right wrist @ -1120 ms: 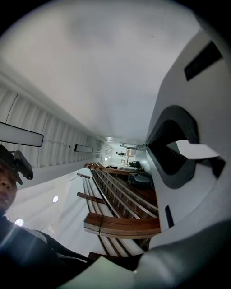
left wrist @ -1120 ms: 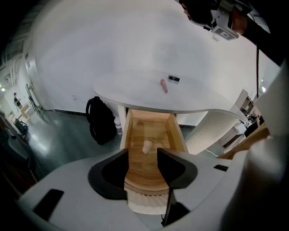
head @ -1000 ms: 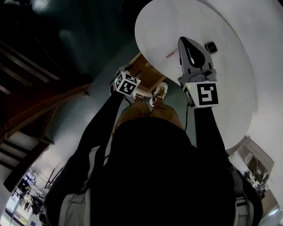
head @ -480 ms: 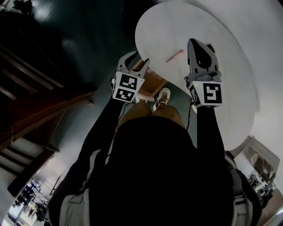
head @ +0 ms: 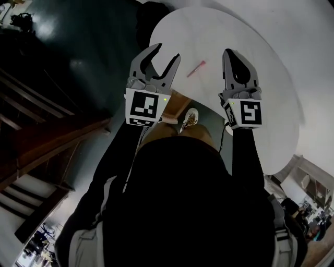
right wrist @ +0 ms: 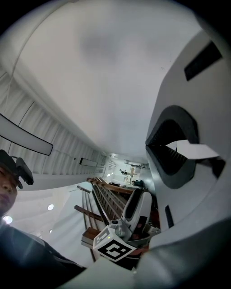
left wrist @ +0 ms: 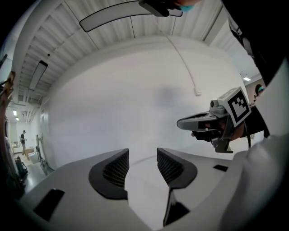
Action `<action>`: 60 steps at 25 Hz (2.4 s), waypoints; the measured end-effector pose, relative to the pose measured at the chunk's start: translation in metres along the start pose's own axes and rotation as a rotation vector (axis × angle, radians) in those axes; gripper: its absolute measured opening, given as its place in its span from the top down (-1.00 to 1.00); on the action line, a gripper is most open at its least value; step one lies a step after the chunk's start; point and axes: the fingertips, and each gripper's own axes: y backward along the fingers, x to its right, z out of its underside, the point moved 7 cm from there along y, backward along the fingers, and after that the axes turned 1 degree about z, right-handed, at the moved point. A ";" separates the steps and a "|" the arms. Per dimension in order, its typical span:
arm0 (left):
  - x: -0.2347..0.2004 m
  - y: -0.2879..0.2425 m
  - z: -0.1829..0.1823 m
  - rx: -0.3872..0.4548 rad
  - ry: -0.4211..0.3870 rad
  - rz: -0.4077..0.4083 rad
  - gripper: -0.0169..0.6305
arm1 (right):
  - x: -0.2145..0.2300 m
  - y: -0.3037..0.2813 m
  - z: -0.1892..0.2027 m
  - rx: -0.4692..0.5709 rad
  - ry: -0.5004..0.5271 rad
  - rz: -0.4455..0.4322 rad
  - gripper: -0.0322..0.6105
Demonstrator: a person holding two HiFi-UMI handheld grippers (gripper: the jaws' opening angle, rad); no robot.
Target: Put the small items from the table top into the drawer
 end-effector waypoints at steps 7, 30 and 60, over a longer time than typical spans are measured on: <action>0.027 -0.021 0.005 -0.023 0.021 0.081 0.30 | 0.023 0.019 0.002 -0.004 0.004 0.064 0.82; 0.101 -0.142 0.182 -0.571 0.123 0.268 0.33 | 0.081 0.070 0.034 -0.098 0.006 0.130 0.82; 0.093 -0.130 0.139 -0.592 0.098 0.271 0.79 | 0.092 0.047 0.035 -0.052 -0.011 0.031 0.82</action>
